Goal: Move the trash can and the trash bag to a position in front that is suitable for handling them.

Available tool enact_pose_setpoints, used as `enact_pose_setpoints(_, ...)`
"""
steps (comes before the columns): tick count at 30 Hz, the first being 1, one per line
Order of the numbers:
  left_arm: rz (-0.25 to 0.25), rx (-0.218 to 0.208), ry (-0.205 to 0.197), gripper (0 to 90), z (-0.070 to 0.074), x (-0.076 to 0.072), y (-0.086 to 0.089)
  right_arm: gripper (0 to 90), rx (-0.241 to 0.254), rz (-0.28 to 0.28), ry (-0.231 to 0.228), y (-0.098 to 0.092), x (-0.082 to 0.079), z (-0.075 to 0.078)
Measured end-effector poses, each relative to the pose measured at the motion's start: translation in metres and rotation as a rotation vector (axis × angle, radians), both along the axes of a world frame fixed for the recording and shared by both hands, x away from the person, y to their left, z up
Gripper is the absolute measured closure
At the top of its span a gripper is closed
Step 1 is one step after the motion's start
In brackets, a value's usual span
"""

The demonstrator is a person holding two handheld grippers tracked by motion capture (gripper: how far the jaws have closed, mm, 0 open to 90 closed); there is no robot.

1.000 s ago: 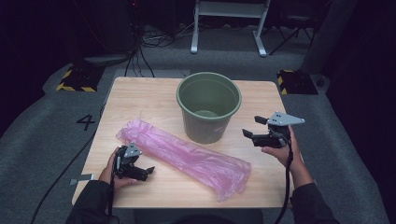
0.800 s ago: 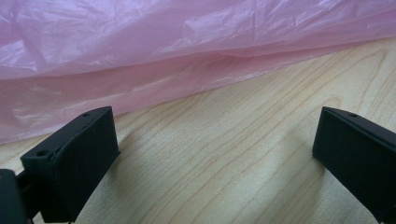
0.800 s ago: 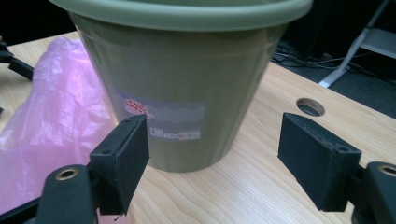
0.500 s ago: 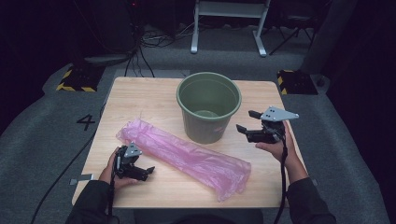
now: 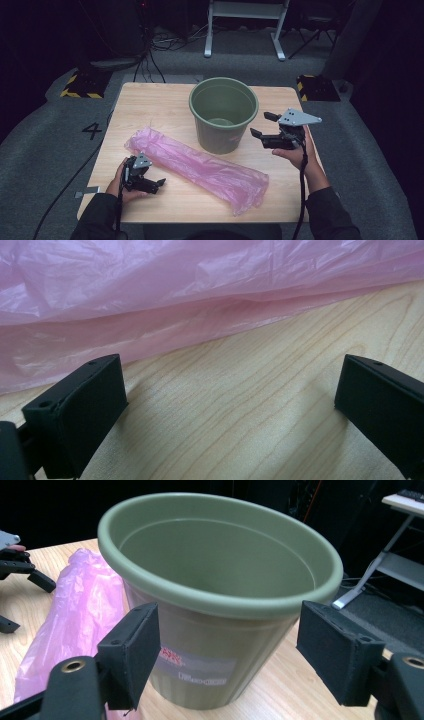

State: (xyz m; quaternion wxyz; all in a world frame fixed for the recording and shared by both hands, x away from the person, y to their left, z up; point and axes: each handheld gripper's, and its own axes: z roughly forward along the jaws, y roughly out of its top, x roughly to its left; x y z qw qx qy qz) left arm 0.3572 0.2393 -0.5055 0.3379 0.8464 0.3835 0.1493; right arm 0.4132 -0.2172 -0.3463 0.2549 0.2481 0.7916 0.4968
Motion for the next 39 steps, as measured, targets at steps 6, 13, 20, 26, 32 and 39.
enact_pose_setpoints(6,0.0,0.0,0.0,0.1,0.0,0.0,0.0,25.8,-0.012,0.014,-0.023,0.008,-0.002,0.009)
enact_pose_setpoints(13,0.0,0.0,0.0,0.1,0.0,0.0,0.0,25.8,-0.022,0.03,-0.031,0.018,-0.001,0.013)
enact_pose_setpoints(20,0.0,0.0,0.0,0.1,0.0,0.0,0.0,25.8,-0.028,0.048,-0.032,0.028,-0.001,0.013)
enact_pose_setpoints(26,-0.001,0.0,0.0,0.1,0.0,0.0,0.0,25.8,-0.039,0.066,-0.028,0.04,0.002,0.012)
enact_pose_setpoints(32,-0.001,0.001,0.0,0.1,0.0,0.0,0.0,26.9,-0.036,0.099,0.0,0.049,0.008,0.01)
enact_pose_setpoints(39,-0.001,0.001,0.0,0.1,0.0,0.0,0.0,30.5,-0.062,0.118,0.042,0.063,0.018,0.003)
